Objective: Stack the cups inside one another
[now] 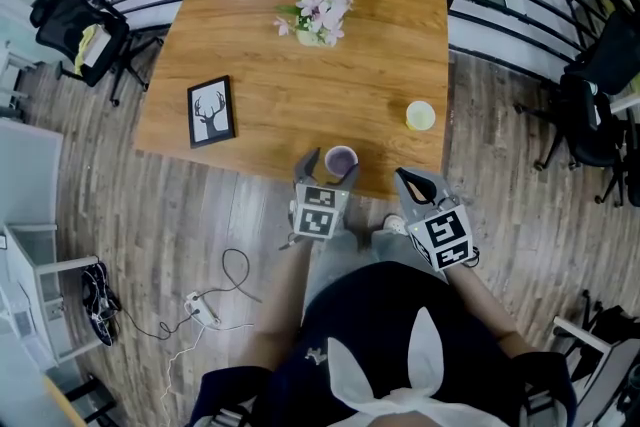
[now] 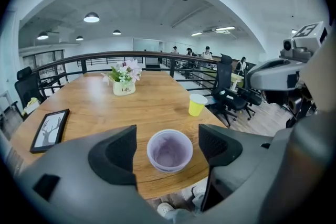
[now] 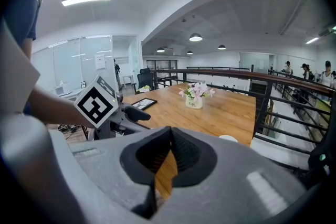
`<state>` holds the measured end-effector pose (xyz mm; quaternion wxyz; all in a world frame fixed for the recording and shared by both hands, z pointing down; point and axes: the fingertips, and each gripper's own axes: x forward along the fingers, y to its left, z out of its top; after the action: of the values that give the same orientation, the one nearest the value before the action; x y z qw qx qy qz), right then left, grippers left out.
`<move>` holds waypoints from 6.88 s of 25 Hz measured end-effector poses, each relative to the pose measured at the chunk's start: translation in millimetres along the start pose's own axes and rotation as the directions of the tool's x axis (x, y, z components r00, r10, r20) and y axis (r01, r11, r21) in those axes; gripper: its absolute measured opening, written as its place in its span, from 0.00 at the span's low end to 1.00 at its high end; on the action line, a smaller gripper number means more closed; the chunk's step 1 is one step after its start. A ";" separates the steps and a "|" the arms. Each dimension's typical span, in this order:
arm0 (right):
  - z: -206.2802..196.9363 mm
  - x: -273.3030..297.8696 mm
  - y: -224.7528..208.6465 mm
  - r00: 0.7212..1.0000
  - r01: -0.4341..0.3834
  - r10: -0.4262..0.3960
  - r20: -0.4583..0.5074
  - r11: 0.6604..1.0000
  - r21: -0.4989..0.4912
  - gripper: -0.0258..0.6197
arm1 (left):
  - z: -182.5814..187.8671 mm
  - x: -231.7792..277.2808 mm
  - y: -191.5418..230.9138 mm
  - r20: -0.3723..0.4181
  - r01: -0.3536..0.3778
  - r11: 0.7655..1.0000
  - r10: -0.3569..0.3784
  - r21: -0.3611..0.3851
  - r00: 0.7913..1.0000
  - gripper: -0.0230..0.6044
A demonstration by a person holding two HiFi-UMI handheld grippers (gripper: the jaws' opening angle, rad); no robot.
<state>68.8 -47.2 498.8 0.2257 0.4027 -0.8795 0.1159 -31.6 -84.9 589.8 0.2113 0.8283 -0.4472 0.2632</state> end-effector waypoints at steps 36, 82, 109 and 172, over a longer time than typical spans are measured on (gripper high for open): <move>10.3 -16.2 -27.8 0.996 0.049 -0.051 0.076 0.998 0.030 0.04 | 60.0 -65.6 11.7 0.221 -0.168 0.985 0.170 -0.028 0.960 0.06; -35.3 79.7 -156.3 0.982 0.082 -0.068 -0.178 0.994 0.073 0.56 | 75.2 -34.8 18.7 0.143 -0.168 0.983 0.177 -0.071 0.974 0.06; -97.8 128.4 -180.5 0.935 0.078 -0.057 -0.349 0.996 0.048 0.62 | 48.0 -22.3 23.2 0.084 -0.226 0.963 0.240 -0.144 0.967 0.06; 64.2 36.8 -84.0 0.999 0.035 -0.035 -0.019 0.999 -0.020 0.58 | 34.1 -75.6 45.4 0.151 -0.196 0.970 0.217 -0.142 0.964 0.06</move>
<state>92.1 -150.6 462.8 0.2402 0.4146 -0.8711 0.1074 -96.8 -80.5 521.4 0.1965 0.7811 -0.5630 0.1854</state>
